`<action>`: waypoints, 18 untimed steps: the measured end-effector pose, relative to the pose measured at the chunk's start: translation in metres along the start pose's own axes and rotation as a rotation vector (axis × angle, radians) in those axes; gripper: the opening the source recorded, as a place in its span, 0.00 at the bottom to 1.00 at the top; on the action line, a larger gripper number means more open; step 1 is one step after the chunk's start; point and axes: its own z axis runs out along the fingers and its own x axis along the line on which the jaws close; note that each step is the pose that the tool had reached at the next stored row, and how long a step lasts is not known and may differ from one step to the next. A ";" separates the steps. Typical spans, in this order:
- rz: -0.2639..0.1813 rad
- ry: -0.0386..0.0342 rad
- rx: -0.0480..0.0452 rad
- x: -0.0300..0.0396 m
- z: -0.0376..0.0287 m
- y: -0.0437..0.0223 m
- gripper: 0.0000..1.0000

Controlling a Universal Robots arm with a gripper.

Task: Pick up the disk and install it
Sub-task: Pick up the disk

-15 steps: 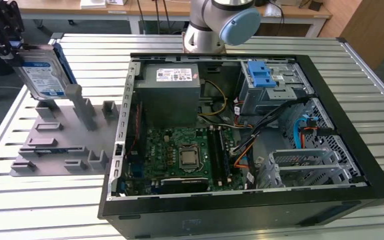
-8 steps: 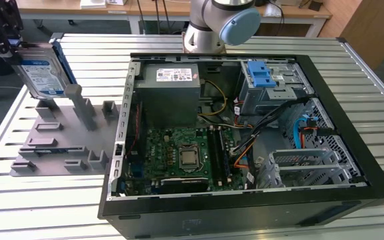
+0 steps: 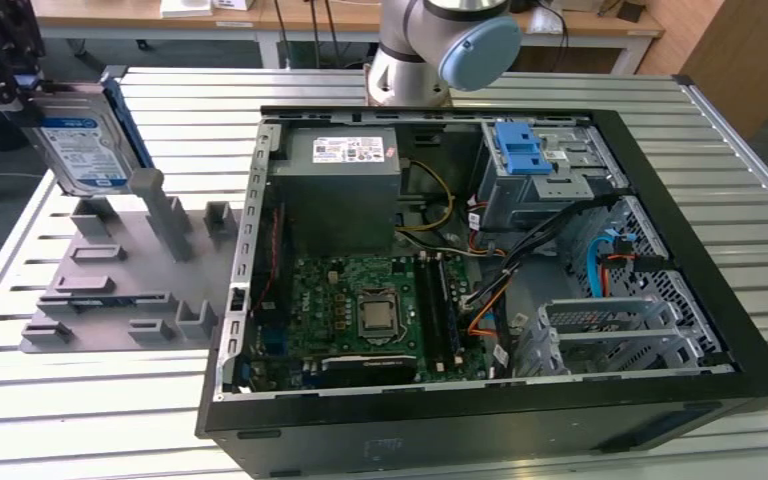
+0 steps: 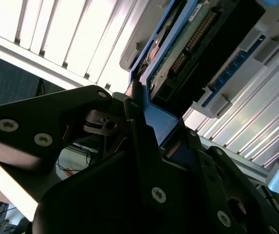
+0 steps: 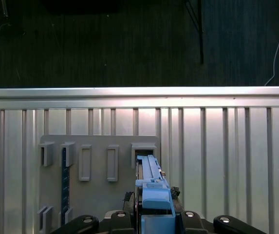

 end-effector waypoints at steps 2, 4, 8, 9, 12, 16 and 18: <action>0.000 0.0000 0.0000 -0.0001 -0.0008 0.0000 0.36; 0.000 0.0001 0.0001 -0.0003 -0.0016 0.0000 0.36; 0.000 0.0001 0.0001 -0.0003 -0.0039 0.0000 0.36; 0.000 0.0002 0.0001 -0.0003 -0.0045 0.0000 0.36; 0.000 0.0002 0.0000 -0.0005 -0.0076 0.0001 0.36; 0.000 0.0002 0.0001 -0.0005 -0.0113 0.0001 0.36; 0.000 0.0001 0.0001 -0.0006 -0.0127 0.0002 0.36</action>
